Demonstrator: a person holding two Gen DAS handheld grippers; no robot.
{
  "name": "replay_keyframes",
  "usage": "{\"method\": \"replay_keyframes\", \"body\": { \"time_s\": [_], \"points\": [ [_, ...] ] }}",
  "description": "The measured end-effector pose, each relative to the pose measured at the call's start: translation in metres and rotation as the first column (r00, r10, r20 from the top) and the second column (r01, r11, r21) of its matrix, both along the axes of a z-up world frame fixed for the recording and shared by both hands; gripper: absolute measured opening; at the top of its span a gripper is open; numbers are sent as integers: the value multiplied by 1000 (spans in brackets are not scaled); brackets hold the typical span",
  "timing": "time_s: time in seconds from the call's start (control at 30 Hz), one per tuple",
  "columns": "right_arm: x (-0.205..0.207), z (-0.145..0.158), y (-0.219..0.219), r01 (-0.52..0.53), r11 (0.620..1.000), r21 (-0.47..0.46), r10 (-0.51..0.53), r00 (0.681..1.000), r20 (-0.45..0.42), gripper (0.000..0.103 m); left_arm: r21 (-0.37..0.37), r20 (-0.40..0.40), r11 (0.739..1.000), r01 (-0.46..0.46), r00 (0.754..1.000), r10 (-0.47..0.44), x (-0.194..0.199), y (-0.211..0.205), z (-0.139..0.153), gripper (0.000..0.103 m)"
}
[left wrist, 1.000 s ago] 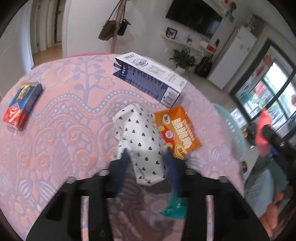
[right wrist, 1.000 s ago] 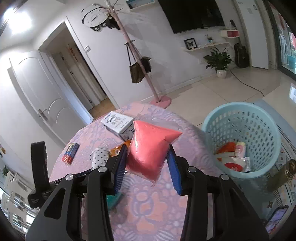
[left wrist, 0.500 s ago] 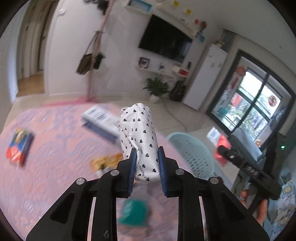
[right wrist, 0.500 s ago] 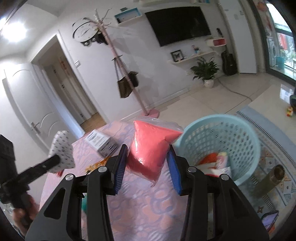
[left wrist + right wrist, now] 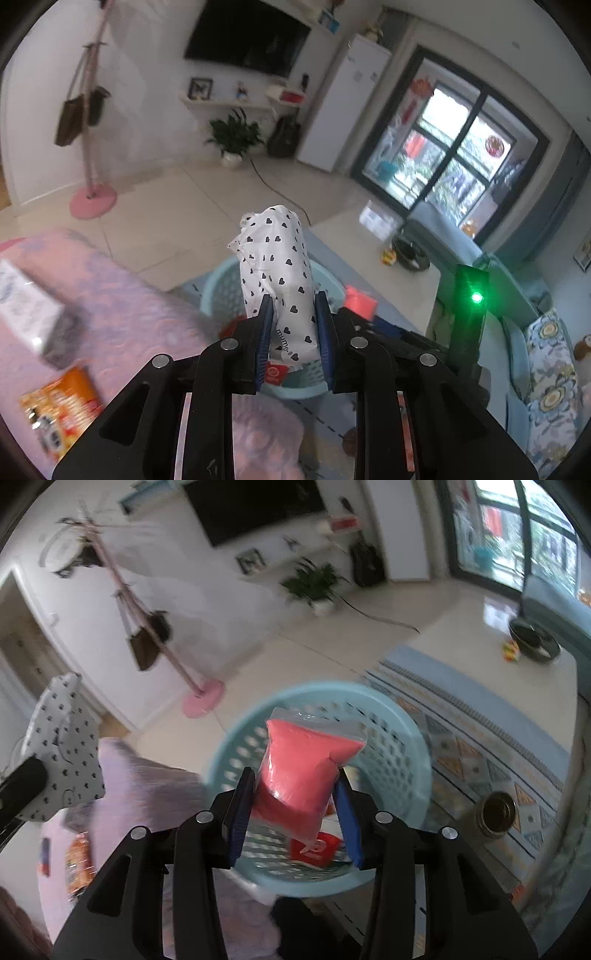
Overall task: Collect trash
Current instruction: 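Carry the paper bag and pink packet over the blue basket and open both grippers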
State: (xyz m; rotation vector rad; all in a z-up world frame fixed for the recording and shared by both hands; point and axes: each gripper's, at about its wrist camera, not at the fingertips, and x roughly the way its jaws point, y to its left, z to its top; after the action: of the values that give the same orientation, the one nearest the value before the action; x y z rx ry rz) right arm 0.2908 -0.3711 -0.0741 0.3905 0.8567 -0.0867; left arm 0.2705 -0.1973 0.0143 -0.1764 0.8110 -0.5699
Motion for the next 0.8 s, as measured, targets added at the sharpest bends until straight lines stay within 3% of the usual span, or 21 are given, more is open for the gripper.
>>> {"method": "replay_keyframes", "body": {
  "time_s": [0.17, 0.27, 0.33, 0.4, 0.47, 0.63, 0.8],
  "points": [
    [20, -33, -16, 36, 999, 12, -34, 996, -84, 41, 14, -74, 999, 41, 996, -40, 27, -19, -35, 22],
    [29, -47, -23, 34, 999, 37, -30, 994, -109, 41, 33, -78, 999, 44, 996, -41, 37, -27, -45, 27],
    [32, -51, -23, 34, 998, 48, -29, 993, -113, 54, 35, -86, 999, 37, 996, -33, 42, -28, -49, 39],
    [31, -48, -25, 45, 998, 45, -40, 994, -103, 62, 24, -89, 999, 25, 996, -23, 45, -26, -51, 46],
    [27, -45, -26, 39, 999, 33, -36, 996, -87, 62, 23, -87, 999, 23, 996, -21, 42, -23, -48, 51],
    [14, -29, -23, 36, 998, 49, -33, 998, -54, 62, -34, -76, 999, -5, 997, 3, 20, -4, -31, 76],
    [-3, -4, -6, -6, 999, 41, 6, 1000, -5, 62, -63, -54, 997, -54, 997, 51, -5, 22, -11, 76]
  ]
}}
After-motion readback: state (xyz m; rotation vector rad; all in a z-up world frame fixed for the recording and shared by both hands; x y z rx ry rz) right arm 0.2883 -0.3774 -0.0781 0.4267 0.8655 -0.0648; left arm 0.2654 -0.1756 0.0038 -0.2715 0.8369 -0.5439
